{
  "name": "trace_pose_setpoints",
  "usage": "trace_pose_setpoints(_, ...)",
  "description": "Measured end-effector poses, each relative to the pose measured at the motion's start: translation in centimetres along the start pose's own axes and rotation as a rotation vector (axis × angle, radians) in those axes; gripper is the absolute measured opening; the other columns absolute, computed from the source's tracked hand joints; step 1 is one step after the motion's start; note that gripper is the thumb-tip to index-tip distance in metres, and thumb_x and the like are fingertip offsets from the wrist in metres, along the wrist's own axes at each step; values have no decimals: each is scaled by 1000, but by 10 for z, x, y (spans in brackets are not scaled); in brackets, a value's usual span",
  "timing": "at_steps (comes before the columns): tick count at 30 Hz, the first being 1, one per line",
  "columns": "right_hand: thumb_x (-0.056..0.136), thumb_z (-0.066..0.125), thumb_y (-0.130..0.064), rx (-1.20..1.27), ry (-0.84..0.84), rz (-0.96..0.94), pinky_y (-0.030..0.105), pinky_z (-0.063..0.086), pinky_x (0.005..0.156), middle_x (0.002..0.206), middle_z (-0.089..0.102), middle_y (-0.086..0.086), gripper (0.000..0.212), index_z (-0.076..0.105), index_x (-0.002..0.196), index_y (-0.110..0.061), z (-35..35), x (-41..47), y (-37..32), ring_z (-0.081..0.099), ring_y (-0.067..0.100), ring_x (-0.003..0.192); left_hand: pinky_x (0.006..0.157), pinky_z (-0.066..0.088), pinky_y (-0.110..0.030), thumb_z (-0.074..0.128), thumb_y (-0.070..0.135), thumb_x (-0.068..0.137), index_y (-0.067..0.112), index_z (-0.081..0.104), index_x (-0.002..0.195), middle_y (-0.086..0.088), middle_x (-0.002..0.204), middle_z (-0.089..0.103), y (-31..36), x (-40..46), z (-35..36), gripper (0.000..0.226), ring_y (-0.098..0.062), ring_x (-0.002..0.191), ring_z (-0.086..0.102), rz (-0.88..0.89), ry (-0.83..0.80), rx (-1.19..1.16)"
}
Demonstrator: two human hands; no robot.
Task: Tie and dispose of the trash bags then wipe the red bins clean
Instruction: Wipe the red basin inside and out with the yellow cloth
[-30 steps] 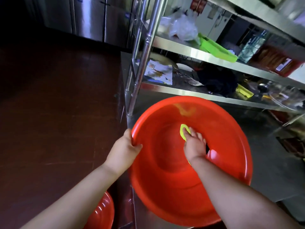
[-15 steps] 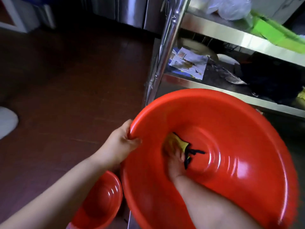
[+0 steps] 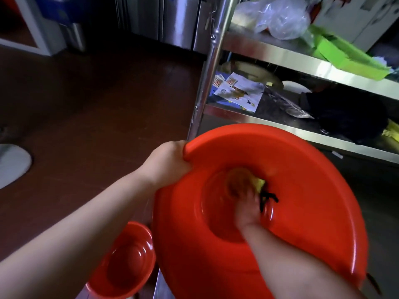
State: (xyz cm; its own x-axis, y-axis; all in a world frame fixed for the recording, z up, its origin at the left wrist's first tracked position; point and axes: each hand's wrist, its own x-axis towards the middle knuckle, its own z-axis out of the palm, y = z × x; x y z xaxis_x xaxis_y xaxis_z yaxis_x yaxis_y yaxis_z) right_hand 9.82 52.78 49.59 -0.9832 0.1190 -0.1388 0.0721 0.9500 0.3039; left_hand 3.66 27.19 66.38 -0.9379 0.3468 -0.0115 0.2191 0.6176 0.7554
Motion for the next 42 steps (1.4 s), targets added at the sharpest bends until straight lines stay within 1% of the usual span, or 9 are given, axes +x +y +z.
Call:
trace_pose_setpoints(6,73,62,-7,253,154,177,48,10,113,158,17,-4,65,54,129,-38,-8,-8,10,12,32,145,66,54,-35,67,10,74,24,62,94,-2,76,66,-27,-12,1,25,-21,69,64,-65,-2,-200)
trace_pose_setpoints(10,90,43,-20,302,-66,110,42,-11,112,159,-2,-10,63,23,146,-42,11,-10,-48,-16,30,144,57,51,-32,66,6,74,28,61,90,0,70,65,-50,-15,-2,27,-11,60,63,-96,51,-290)
trace_pose_setpoints(13,98,31,-19,423,-54,110,27,-17,109,133,-27,-33,58,10,151,-25,19,-22,-89,-7,29,145,54,47,-28,67,4,72,32,60,82,4,66,63,-65,-20,-3,30,-5,56,60,-103,51,-318)
trace_pose_setpoints(15,88,36,-11,347,65,66,23,-17,109,155,13,13,64,19,149,-16,16,-23,-91,6,30,144,57,51,-32,67,5,73,31,61,82,0,69,66,-74,-22,-5,28,-14,61,63,-116,56,-333)
trace_pose_setpoints(16,86,39,-9,272,21,-29,26,-16,111,159,-10,-2,68,22,149,-28,15,-23,-85,1,27,145,57,52,-33,67,6,73,31,61,82,-1,69,66,-78,-23,-6,27,-16,61,64,-125,61,-341)
trace_pose_setpoints(19,87,45,-12,278,-160,-21,32,-6,118,157,-10,-17,74,18,144,-52,11,-24,-61,-13,18,145,53,46,-26,68,7,73,32,59,77,1,65,64,-84,-24,-8,27,-8,54,60,-116,55,-337)
trace_pose_setpoints(27,90,47,-15,156,24,446,48,-3,115,153,-25,-14,80,-2,148,-42,-8,-22,-20,-10,29,145,54,46,-19,68,7,76,33,60,90,4,72,65,-90,-33,0,31,-6,57,62,-144,39,-409)
trace_pose_setpoints(32,91,44,-14,246,51,654,49,12,113,157,-20,-10,77,1,148,-43,-4,-28,-46,-5,30,145,48,43,-13,69,8,77,39,59,82,6,67,66,-91,-30,6,33,-3,57,63,-180,67,-485)
trace_pose_setpoints(42,96,39,-26,619,-158,649,37,26,105,152,18,1,59,16,146,-46,3,-31,-99,29,30,131,57,59,-40,65,4,71,40,63,79,-2,68,69,-85,-22,6,37,-16,57,67,-196,45,-532)
